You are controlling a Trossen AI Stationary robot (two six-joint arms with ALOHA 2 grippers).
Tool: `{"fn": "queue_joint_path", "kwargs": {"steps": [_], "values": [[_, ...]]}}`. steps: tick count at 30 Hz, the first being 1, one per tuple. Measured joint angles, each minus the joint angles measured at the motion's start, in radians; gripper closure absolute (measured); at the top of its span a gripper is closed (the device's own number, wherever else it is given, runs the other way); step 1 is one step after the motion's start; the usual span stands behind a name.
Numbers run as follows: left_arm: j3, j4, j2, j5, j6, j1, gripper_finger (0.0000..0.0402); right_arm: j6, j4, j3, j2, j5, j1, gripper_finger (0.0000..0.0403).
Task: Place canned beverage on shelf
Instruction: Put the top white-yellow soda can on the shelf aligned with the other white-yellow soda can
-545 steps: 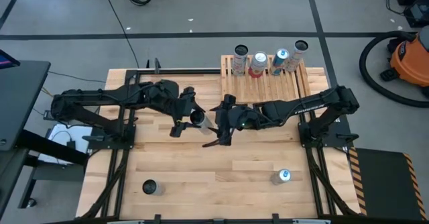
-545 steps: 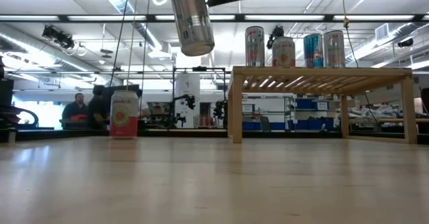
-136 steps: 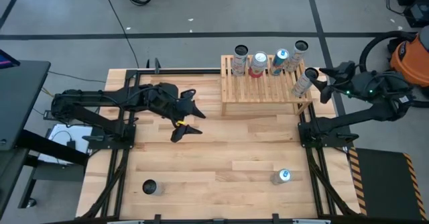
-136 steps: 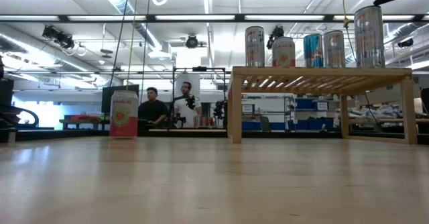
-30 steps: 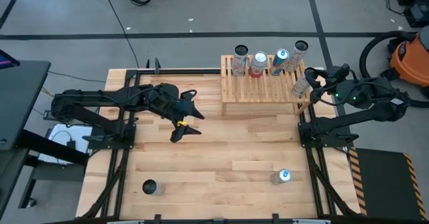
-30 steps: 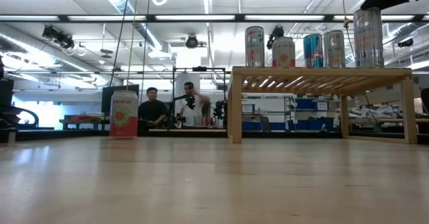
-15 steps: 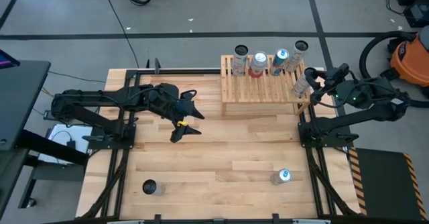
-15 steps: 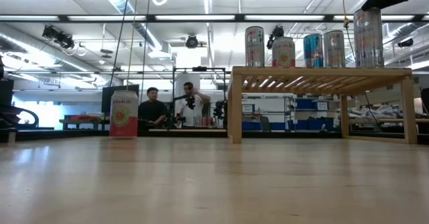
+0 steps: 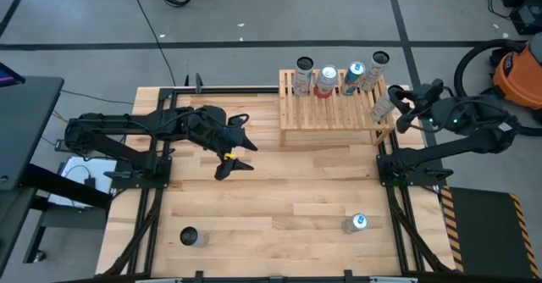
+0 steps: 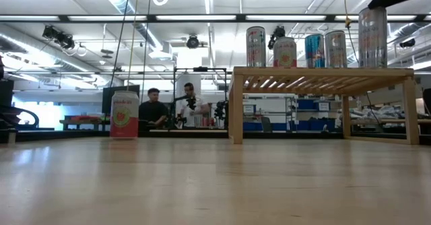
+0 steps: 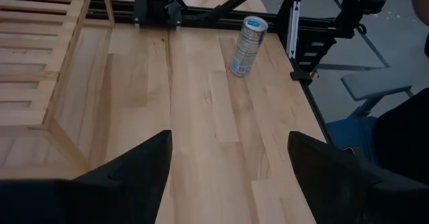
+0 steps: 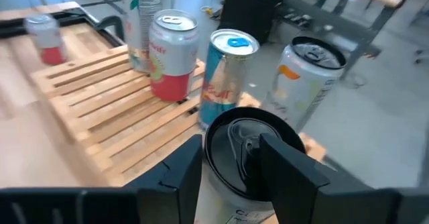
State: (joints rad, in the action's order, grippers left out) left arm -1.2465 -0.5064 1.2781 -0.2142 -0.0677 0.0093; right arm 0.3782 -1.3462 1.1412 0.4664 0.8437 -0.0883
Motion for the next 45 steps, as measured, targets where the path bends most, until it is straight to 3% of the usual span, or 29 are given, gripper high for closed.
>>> {"fn": "queue_joint_path", "kwargs": {"steps": [7,35,45], "values": [[0.000,0.000,0.000,0.000,0.000,0.000,0.0102,0.034,-0.016,0.024,0.000,-0.044,0.000,0.0247],[0.000,0.000,0.000,0.000,0.012,0.000,0.0102,-0.008,0.049,-0.019,0.003,0.090,0.000,0.0247],[0.000,-0.001,0.000,0.000,0.011,0.000,0.0102,-0.196,0.259,-0.016,0.003,0.042,0.000,0.0247]]}}
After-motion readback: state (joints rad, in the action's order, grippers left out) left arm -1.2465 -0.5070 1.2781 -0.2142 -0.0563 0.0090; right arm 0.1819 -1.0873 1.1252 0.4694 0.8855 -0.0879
